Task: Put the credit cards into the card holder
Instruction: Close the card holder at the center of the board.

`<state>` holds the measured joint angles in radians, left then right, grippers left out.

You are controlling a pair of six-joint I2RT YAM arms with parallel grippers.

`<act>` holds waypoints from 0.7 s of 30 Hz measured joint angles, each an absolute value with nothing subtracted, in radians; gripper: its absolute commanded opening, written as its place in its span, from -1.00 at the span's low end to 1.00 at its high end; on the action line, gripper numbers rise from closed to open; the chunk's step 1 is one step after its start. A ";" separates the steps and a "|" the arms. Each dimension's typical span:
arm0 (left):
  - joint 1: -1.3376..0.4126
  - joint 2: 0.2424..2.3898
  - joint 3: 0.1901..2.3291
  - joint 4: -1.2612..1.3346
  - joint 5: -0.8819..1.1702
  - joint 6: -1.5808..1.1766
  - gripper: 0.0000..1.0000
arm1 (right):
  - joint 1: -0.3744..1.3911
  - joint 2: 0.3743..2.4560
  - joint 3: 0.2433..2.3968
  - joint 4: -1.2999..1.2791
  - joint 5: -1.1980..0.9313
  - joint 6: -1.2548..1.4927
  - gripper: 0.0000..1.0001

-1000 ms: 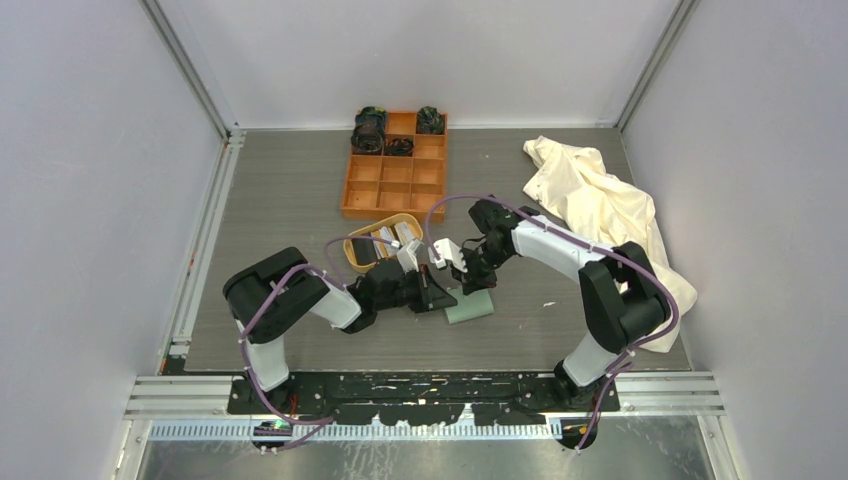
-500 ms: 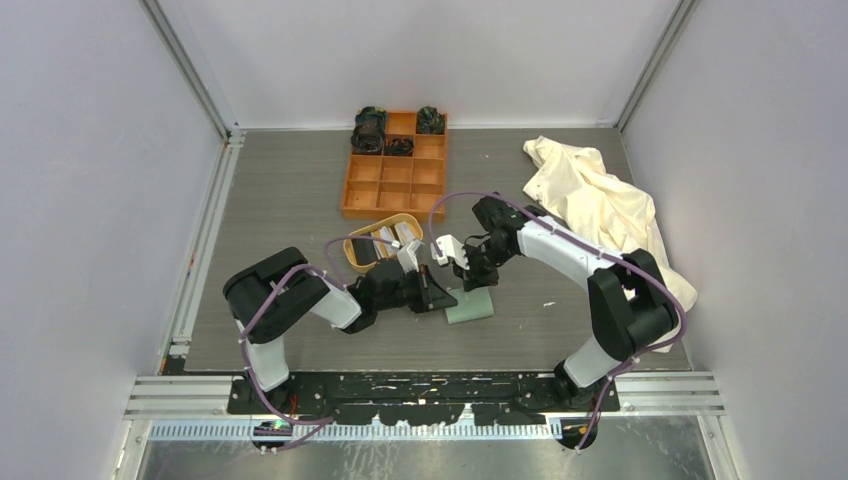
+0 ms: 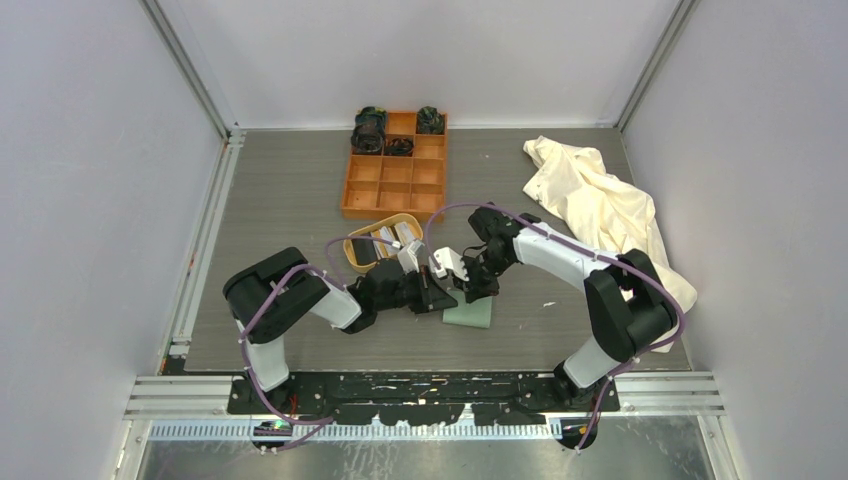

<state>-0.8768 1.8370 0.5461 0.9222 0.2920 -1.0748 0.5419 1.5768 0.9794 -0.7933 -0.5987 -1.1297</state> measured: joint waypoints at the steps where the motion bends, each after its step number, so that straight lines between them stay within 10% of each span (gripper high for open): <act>1: -0.877 1.837 0.546 0.922 0.292 -1.075 -1.00 | 0.542 1.577 0.979 -0.793 -0.598 -1.130 -0.98; 21: -0.976 1.667 0.507 0.822 0.214 -0.934 -0.58 | 0.547 1.577 0.977 -0.794 -0.596 -1.122 -0.98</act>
